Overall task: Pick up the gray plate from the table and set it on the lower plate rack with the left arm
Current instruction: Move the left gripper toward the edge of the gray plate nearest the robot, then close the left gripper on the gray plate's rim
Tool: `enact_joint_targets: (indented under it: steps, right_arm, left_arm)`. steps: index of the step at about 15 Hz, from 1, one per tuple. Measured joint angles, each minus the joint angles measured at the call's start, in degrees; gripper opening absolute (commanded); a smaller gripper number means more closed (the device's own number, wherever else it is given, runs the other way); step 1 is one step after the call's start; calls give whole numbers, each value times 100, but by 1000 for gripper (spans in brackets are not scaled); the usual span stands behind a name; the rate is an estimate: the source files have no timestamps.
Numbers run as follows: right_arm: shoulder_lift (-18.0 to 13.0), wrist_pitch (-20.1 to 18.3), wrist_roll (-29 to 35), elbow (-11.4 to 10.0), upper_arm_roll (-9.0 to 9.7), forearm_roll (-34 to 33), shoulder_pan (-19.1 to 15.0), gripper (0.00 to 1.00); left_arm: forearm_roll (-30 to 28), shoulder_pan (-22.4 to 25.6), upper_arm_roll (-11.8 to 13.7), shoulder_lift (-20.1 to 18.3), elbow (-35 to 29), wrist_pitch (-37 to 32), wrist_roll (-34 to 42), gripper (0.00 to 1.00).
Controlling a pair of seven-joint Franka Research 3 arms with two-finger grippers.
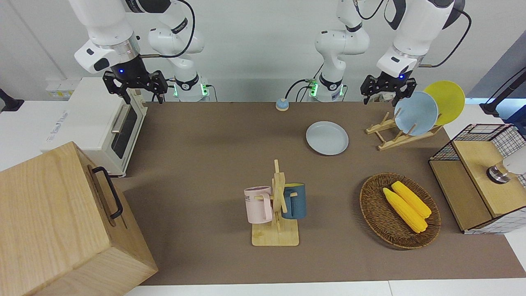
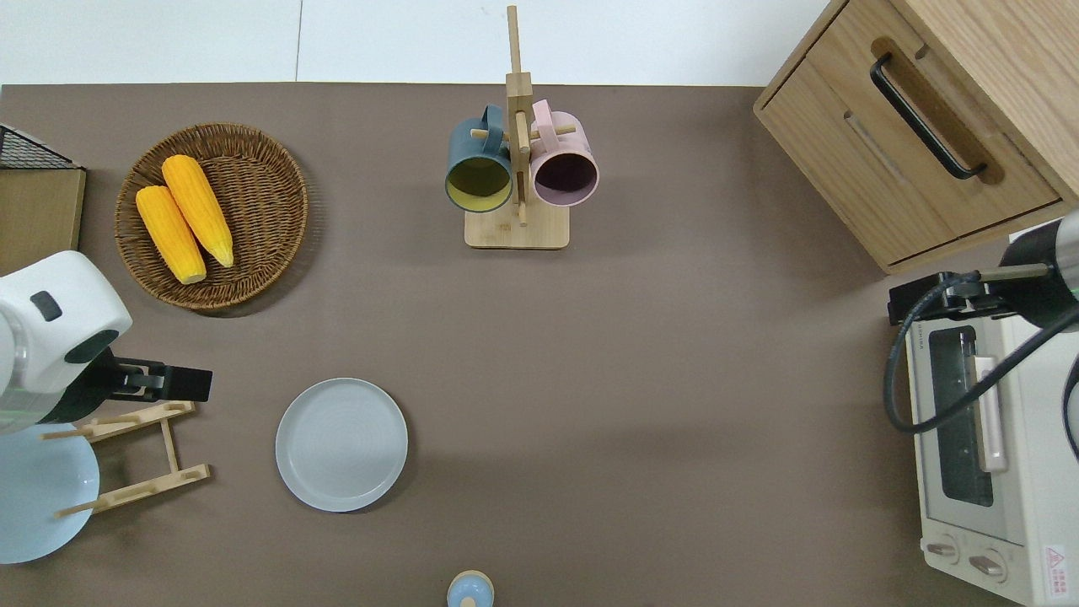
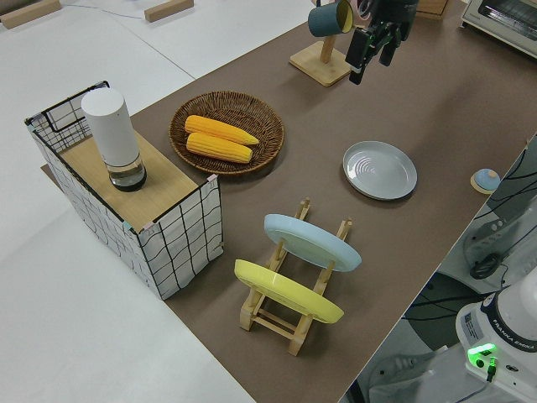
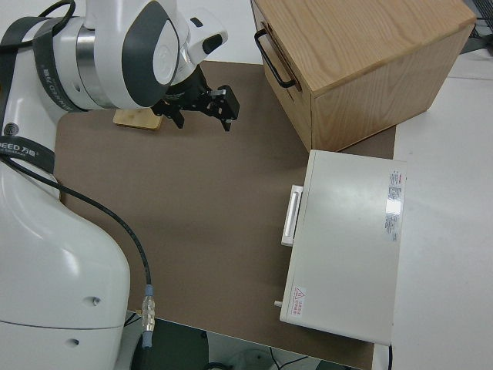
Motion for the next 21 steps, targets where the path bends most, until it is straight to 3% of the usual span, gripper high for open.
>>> enact_joint_targets:
  steps: [5, 13, 18, 21]
  right_arm:
    - [0, 0, 0, 0, 0, 0, 0, 983]
    - [0, 0, 0, 0, 0, 0, 0, 983]
    - [0, 0, 0, 0, 0, 0, 0, 983]
    - [0, 0, 0, 0, 0, 0, 0, 983]
  left_arm:
    - [-87, 6, 81, -103, -445, 150, -201, 989]
    - [-157, 62, 165, -469, -2397, 2061, -202, 991]
    - [-175, 62, 151, -474, -3415, 3355, -206, 991]
    - [-179, 62, 142, -276, -3772, 4003, -207, 991]
